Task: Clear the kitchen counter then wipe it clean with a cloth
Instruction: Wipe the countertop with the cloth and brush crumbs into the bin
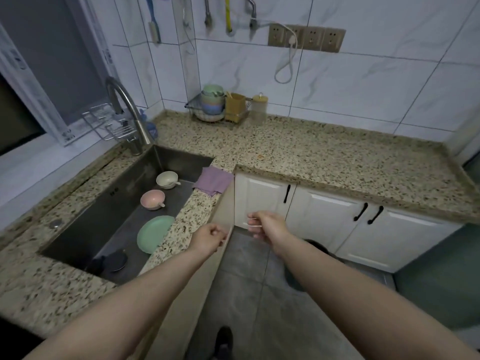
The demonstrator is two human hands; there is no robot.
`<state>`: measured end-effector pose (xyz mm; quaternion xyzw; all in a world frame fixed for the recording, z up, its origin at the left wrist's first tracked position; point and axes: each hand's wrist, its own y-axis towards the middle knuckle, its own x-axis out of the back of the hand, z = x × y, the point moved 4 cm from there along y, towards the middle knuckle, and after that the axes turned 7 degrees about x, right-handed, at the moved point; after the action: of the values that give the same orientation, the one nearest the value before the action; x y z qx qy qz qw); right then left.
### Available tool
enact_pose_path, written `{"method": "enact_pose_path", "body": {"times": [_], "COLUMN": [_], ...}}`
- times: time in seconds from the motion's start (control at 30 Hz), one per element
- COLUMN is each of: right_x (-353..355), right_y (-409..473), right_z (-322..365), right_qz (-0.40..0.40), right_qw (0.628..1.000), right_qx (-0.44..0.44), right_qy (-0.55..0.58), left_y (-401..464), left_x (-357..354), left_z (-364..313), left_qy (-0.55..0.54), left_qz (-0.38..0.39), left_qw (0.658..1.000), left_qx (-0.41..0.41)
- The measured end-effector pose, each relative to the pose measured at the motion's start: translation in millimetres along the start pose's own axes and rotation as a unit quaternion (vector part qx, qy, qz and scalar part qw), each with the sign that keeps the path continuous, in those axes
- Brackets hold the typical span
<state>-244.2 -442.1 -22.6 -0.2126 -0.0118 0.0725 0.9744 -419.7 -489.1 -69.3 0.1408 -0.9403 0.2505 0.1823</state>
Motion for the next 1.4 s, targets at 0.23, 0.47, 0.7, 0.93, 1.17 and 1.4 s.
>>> {"method": "enact_pose_path", "body": {"times": [0.23, 0.47, 0.7, 0.93, 1.17, 1.4], "right_x": [4, -3, -10, -9, 2, 15], "right_y": [94, 188, 245, 267, 276, 279], "right_z": [35, 47, 17, -12, -8, 48], "right_qz": [-0.010, -0.043, -0.046, -0.041, -0.044, -0.040], "right_qw": [0.999, 0.997, 0.990, 0.986, 0.984, 0.996], "right_qx": [-0.007, -0.039, -0.097, -0.140, -0.155, -0.085], "right_qy": [-0.031, -0.051, -0.089, -0.085, -0.074, 0.004], "left_y": [106, 226, 306, 320, 328, 311], "left_x": [-3, 8, -2, -17, -16, -9], "left_z": [-33, -61, -55, -57, -72, -170], "left_qy": [0.109, 0.214, 0.290, 0.495, 0.471, 0.139], "left_qz": [0.001, -0.018, -0.039, -0.164, -0.140, 0.039], "left_qw": [0.993, 0.976, 0.956, 0.848, 0.861, 0.982], "left_qx": [-0.050, -0.047, -0.014, -0.093, -0.130, -0.119]}}
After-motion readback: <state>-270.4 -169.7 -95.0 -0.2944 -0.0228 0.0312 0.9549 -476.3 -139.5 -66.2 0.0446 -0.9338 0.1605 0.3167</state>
